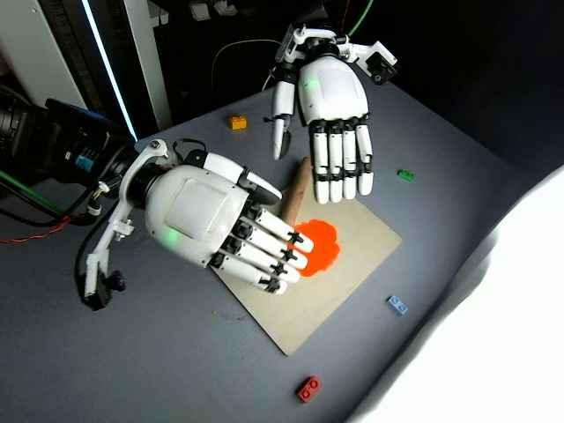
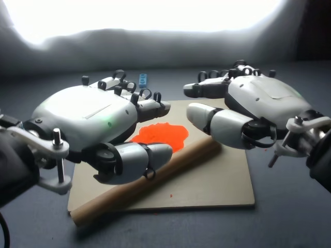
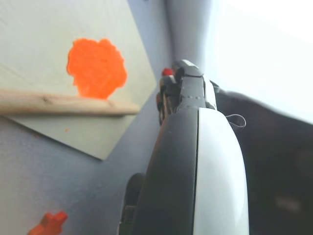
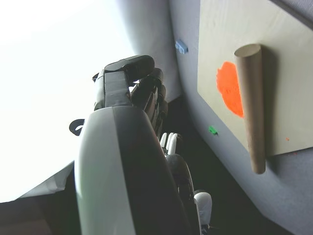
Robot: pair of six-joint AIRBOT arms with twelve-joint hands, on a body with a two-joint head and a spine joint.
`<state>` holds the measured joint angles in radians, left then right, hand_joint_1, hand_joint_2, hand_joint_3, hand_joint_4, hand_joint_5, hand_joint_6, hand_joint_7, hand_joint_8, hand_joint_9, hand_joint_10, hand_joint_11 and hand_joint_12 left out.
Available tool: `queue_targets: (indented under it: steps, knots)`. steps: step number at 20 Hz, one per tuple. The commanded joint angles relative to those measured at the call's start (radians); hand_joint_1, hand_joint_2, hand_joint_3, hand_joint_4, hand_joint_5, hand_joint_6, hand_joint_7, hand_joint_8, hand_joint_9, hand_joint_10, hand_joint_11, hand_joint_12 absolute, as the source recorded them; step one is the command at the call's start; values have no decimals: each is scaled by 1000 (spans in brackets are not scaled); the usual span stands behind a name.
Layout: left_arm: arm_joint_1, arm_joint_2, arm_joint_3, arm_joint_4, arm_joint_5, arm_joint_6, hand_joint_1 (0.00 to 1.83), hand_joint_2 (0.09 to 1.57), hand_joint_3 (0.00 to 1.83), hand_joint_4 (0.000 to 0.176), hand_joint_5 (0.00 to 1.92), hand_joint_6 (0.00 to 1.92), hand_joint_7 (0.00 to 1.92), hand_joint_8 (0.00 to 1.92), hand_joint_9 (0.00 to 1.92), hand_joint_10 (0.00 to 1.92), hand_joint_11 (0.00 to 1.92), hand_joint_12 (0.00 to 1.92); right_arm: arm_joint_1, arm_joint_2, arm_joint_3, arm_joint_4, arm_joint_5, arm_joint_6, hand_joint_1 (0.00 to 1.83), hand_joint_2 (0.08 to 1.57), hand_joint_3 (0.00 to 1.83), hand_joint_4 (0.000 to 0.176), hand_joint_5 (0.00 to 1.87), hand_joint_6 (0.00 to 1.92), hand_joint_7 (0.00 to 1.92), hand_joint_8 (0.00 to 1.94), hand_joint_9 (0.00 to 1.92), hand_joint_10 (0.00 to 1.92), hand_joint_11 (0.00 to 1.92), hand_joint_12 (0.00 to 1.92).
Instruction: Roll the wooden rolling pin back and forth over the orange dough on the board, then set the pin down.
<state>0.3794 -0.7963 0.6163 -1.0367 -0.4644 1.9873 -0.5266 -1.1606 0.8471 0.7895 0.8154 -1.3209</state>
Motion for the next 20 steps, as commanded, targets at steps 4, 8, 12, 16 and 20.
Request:
queue_targets:
  steps: [4, 8, 12, 16, 20]
  knots:
    - [-97, 15, -17, -116, -17, 186, 0, 1428, 0, 0, 247, 1, 325, 1, 261, 2, 0, 390, 21, 5, -3, -62, 20, 29, 0, 1485, 0, 0, 551, 0, 505, 0, 485, 0, 0, 1030]
    - [-164, 15, -26, -228, -7, 295, 0, 1428, 0, 0, 247, 1, 325, 1, 261, 2, 0, 390, -1, 0, -2, -264, 34, -69, 0, 1485, 0, 0, 551, 0, 505, 0, 485, 0, 0, 1030]
    - [-179, 15, -34, -240, -6, 295, 0, 1428, 0, 0, 247, 1, 325, 1, 261, 2, 0, 390, -12, -6, -1, -279, 45, -44, 0, 1485, 0, 0, 551, 0, 505, 0, 485, 0, 0, 1030]
    - [-188, 16, -37, -242, 11, 295, 0, 1436, 1, 0, 239, 1, 315, 0, 254, 1, 0, 375, -14, -5, -2, -276, 26, -19, 0, 1486, 0, 0, 564, 5, 516, 4, 493, 4, 0, 1060]
    - [-190, 17, -43, -246, 16, 295, 0, 1435, 1, 0, 248, 3, 326, 3, 265, 5, 0, 393, -11, -4, -2, -276, 11, -14, 0, 1485, 0, 0, 557, 2, 515, 3, 489, 2, 0, 1055]
